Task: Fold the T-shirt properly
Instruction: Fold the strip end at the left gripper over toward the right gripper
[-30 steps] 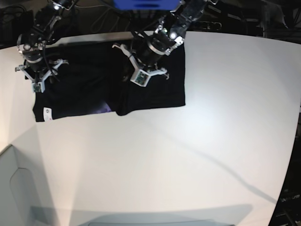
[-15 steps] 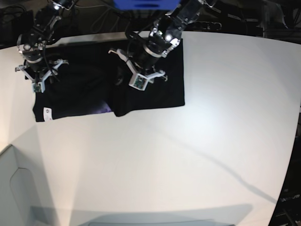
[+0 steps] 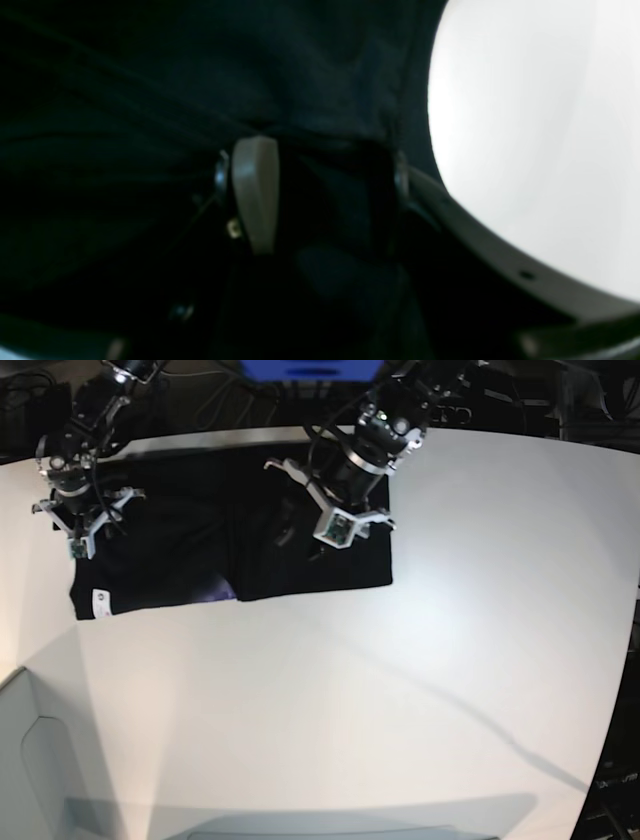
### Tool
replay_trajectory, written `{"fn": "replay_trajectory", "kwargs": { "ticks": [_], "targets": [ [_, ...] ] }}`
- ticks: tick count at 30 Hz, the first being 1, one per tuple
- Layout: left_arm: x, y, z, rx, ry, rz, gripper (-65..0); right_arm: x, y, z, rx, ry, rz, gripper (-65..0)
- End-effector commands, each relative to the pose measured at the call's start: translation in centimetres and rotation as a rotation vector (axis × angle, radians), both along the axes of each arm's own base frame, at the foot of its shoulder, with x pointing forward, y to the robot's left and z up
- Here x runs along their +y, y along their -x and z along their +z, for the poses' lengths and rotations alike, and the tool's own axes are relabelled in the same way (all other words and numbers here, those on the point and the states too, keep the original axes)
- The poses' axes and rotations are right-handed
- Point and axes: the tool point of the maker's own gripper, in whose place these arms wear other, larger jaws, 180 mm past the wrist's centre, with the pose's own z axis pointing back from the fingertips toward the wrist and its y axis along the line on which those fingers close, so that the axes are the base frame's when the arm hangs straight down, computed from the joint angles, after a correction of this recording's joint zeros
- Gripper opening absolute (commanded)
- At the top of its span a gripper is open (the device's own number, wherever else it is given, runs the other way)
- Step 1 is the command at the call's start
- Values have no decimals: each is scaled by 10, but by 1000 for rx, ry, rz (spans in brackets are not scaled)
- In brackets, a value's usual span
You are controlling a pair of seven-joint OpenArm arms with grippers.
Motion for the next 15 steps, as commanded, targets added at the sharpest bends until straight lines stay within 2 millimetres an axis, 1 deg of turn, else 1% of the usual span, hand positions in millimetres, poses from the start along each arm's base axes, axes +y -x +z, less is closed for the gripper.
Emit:
{"fn": "replay_trajectory", "kwargs": {
  "ticks": [1, 3, 5, 6, 7, 8, 10, 12, 15],
  "targets": [
    [-2, -3, 8, -29, 21, 3, -391, -1, 0, 1, 16, 11, 1, -353],
    [-4, 0, 4, -17, 18, -6, -387, -8, -4, 16, -23, 38, -13, -352],
    [-5, 1, -6, 16, 25, -4, -386, -14, -6, 28, -55, 59, -33, -351],
    [-7, 3, -13, 46, 39, -1, -386, -15, -11, 36, -78, 68, -39, -351],
    [-9, 2, -16, 67, 57, 2, -386, -17, -14, 42, -94, 75, -47, -351],
    [-14, -1, -16, 82, 89, -1, -386, -21, -15, 47, -105, 86, -59, -351],
    [-28, -2, -22, 126, 124, -36, -386, -27, -18, 52, -121, 92, -74, -352],
    [-38, -1, -26, 142, 129, -84, -388, -29, -19, 54, -128, 95, -81, -352],
    [-50, 2, -25, 138, 126, -155, -388, -30, -20, 55, -130, 96, -81, -352]
  ]
}}
